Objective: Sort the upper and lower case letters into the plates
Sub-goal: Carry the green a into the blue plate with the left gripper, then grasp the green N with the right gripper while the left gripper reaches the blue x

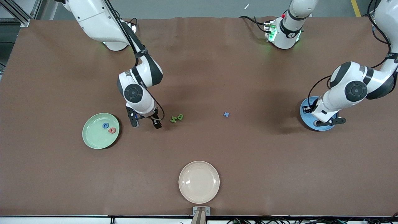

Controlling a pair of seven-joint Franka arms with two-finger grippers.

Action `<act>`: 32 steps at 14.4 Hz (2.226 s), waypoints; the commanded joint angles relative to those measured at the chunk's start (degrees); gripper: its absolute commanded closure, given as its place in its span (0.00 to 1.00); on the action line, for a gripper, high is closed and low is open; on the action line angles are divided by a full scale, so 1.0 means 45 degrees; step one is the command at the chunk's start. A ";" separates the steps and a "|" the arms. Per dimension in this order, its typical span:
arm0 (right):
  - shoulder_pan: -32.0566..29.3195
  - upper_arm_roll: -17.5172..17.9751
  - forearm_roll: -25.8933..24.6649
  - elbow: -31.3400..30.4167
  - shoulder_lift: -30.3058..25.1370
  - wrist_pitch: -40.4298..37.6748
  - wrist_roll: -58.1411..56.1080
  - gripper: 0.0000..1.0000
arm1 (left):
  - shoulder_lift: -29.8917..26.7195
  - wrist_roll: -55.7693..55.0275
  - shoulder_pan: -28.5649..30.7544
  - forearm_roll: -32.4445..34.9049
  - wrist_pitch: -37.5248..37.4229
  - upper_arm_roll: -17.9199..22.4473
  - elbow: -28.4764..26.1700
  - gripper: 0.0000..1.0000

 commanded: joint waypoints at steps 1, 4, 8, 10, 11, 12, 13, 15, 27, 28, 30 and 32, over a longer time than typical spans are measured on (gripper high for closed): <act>0.0158 -0.0120 0.0033 0.0656 0.0618 0.0096 0.1399 0.04 | 0.0198 0.0274 0.1069 0.1008 0.1000 -0.0260 -0.0883 0.83; 0.0198 -0.0100 0.0053 0.1535 0.1264 0.0037 0.3157 0.03 | 0.0647 0.0256 0.1463 0.1772 0.1375 -0.0027 -0.1061 0.83; 0.0432 0.0036 0.0676 0.1986 0.1480 0.0037 0.4198 0.01 | 0.0883 0.0138 0.1405 0.1792 0.1375 0.0227 -0.1159 0.83; 0.0763 0.0036 0.1028 0.2025 0.1480 0.0018 0.4431 0.01 | 0.0999 0.0100 0.1327 0.1792 0.1394 0.0248 -0.1159 0.83; 0.0900 0.0036 0.1029 0.2025 0.1480 0.0018 0.4606 0.01 | 0.1077 0.0041 0.1288 0.1947 0.1394 0.0345 -0.1159 0.83; 0.1037 0.0036 0.1029 0.2025 0.1500 0.0018 0.4763 0.01 | 0.1136 -0.0017 0.1210 0.2258 0.1394 0.0442 -0.1139 0.83; 0.1193 0.0036 0.1029 0.2025 0.1519 0.0018 0.4842 0.01 | 0.1291 -0.0095 0.1190 0.2455 0.1394 0.0540 -0.1139 0.82; 0.1273 0.0036 0.1029 0.2006 0.1519 0.0018 0.4901 0.01 | 0.1351 -0.0155 0.1190 0.2613 0.1394 0.0599 -0.1139 0.82; 0.1233 0.0017 0.0814 0.2025 0.1832 0.0174 0.4511 0.31 | 0.0963 -0.0135 0.1190 0.2594 0.1200 0.0289 -0.0945 0.06; 0.1253 0.0017 0.0814 0.2045 0.1832 0.0174 0.4511 0.37 | 0.0903 -0.0135 0.1209 0.2458 0.1006 -0.0042 -0.0866 0.01; 0.1273 0.0017 0.0834 0.2045 0.1832 0.0213 0.4530 0.53 | 0.0902 -0.0174 0.1190 0.1855 0.0402 -0.0977 -0.0613 0.01; 0.1234 0.0017 0.0815 0.2045 0.1812 0.0194 0.4511 0.74 | 0.0961 -0.0446 0.0919 0.0859 -0.0652 -0.1994 -0.0126 0.01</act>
